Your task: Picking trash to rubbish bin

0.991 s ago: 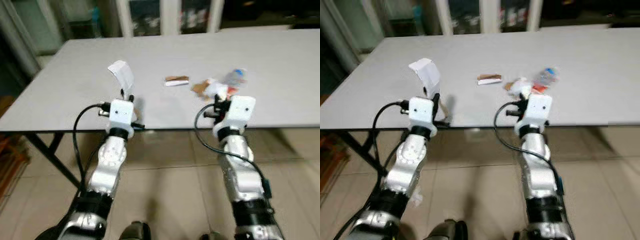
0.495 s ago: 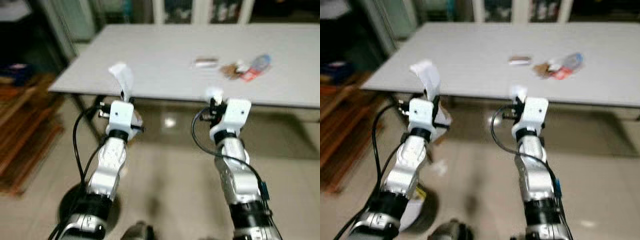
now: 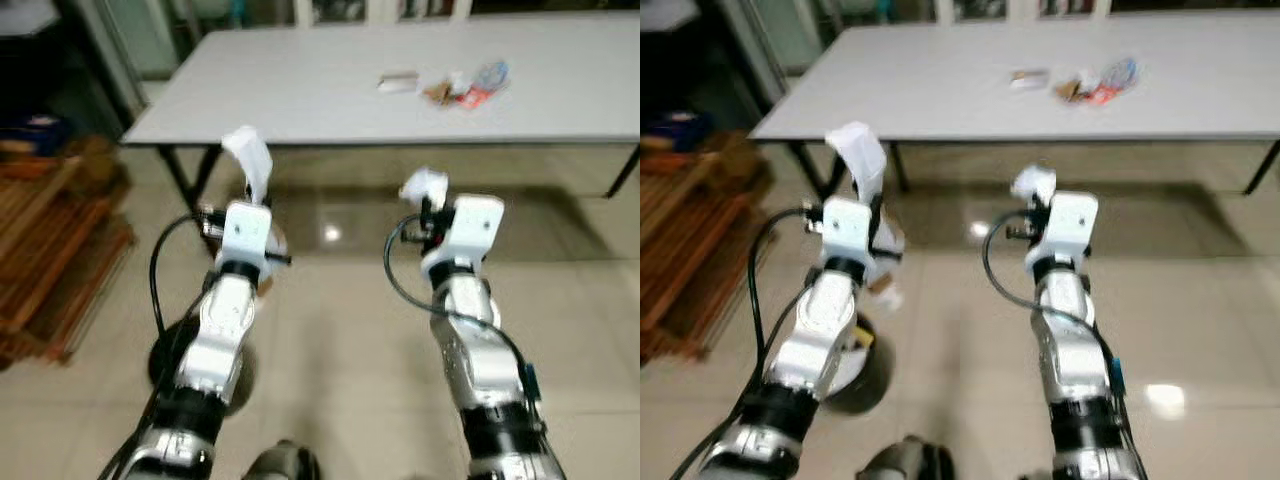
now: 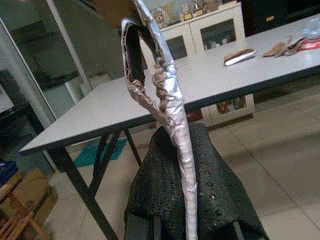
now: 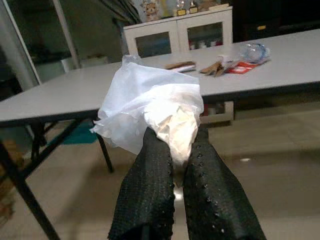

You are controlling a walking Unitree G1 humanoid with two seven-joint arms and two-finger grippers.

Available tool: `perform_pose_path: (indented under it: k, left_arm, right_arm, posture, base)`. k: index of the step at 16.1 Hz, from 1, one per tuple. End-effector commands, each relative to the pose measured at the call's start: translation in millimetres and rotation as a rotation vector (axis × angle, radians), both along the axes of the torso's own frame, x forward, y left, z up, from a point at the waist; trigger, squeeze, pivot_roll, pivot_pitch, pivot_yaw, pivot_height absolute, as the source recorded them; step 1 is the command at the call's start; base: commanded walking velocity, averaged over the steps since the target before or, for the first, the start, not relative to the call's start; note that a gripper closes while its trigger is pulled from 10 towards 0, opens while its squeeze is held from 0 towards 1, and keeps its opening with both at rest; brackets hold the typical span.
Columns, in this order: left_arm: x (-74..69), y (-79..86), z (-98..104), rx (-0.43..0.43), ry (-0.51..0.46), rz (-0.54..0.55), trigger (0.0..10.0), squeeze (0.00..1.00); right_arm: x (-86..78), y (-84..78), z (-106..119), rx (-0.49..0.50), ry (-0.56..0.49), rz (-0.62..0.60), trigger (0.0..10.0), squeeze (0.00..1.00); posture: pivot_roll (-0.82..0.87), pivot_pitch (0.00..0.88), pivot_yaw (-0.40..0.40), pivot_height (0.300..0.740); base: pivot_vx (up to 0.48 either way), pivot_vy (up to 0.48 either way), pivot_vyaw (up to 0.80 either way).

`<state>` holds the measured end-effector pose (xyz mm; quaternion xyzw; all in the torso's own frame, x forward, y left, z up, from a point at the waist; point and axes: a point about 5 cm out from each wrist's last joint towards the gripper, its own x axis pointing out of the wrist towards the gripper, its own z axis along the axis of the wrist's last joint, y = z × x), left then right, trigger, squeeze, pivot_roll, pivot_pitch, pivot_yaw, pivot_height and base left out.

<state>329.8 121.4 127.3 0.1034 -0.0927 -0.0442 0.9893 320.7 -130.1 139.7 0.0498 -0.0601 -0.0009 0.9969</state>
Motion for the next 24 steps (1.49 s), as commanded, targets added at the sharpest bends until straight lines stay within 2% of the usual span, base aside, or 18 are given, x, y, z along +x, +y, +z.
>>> perform_pose_path:
  k: [1, 6, 24]
  left_arm:
    - [1.5, 1.2, 4.2, 0.002, -0.011, 0.002, 10.0, 0.0]
    - [2.6, 1.5, 1.8, -0.003, 0.02, 0.006, 10.0, 0.0]
    - [1.0, 1.8, 3.0, 0.008, 0.026, 0.002, 10.0, 0.0]
  right_arm:
    - [0.8, 0.5, 7.3, 0.013, -0.026, 0.002, 10.0, 0.0]
    - [1.2, 1.1, 7.5, 0.014, -0.025, 0.005, 10.0, 0.0]
    - [-1.1, 5.2, 7.0, 0.02, -0.016, 0.014, 10.0, 0.0]
  posture:
    - [-0.02, 0.071, 0.086, 0.72]
    - [-0.02, 0.077, 0.083, 0.72]
    - [-0.02, 0.091, 0.084, 0.72]
  base:
    - [0.0, 0.0, 0.0]
    - [0.0, 0.0, 0.0]
    - [0.0, 0.48, 0.0]
